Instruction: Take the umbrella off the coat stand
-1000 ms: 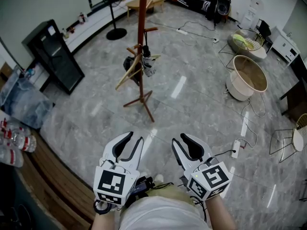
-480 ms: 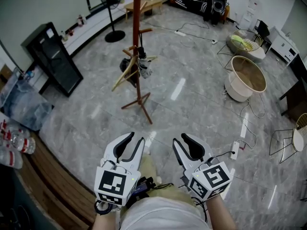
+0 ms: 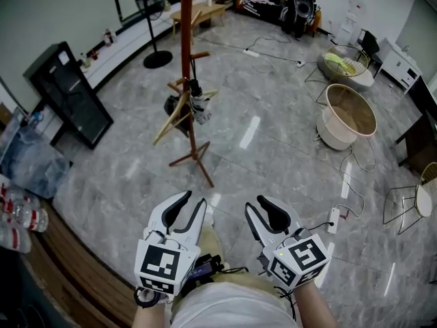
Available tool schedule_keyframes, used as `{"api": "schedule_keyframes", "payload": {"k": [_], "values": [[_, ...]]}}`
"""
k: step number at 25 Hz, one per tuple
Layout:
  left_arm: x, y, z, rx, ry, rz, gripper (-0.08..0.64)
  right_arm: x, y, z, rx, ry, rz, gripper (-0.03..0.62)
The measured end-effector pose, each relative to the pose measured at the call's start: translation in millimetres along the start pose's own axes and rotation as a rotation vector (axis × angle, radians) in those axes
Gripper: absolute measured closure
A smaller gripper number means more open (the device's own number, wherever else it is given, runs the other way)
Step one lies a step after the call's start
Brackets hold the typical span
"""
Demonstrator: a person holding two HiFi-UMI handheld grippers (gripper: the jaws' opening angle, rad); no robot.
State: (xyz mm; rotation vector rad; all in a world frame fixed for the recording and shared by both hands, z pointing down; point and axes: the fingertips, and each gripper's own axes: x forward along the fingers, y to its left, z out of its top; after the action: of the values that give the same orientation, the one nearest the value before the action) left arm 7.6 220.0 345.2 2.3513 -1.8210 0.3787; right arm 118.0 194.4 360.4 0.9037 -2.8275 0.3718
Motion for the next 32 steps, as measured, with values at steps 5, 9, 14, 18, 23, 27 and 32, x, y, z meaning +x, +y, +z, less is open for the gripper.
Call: {"api": "schedule_keyframes", "payload": {"k": [5,9,14,18,23,27,32], "values": [[27.4,20.5,3.0,0.002,-0.002,-0.017,0.445,26.8,-16.9,11.7,0.008,-0.017,-0.019,0.476],[49.8,38.2,13.3,0.012,-0.008,-0.032,0.445,48.8,-31.1,23.0,0.002,-0.021,-0.031,0.476],[78.3,65.8,22.8,0.009,-0.003,-0.048,0.445,81.4,-46.6,37.5,0.01,-0.02,-0.048,0.476],[99.4,88.9,32.0,0.002,0.001,-0.055,0.445,108.9,-55.1,50.9,0.008,-0.014,-0.05,0.476],[126.1,114.7,40.8,-0.004,0.006,-0.062,0.445,141.7,-68.5,64.9,0.009,-0.006,-0.055,0.476],[146.0,133.6,45.6,-0.004,0.008,-0.069,0.445,165.6,-79.0,73.2,0.011,-0.005,-0.059,0.476],[169.8,157.2,55.6,0.0,0.008,-0.074,0.445,194.2,-93.2,84.7,0.014,-0.006,-0.072,0.476]]}}
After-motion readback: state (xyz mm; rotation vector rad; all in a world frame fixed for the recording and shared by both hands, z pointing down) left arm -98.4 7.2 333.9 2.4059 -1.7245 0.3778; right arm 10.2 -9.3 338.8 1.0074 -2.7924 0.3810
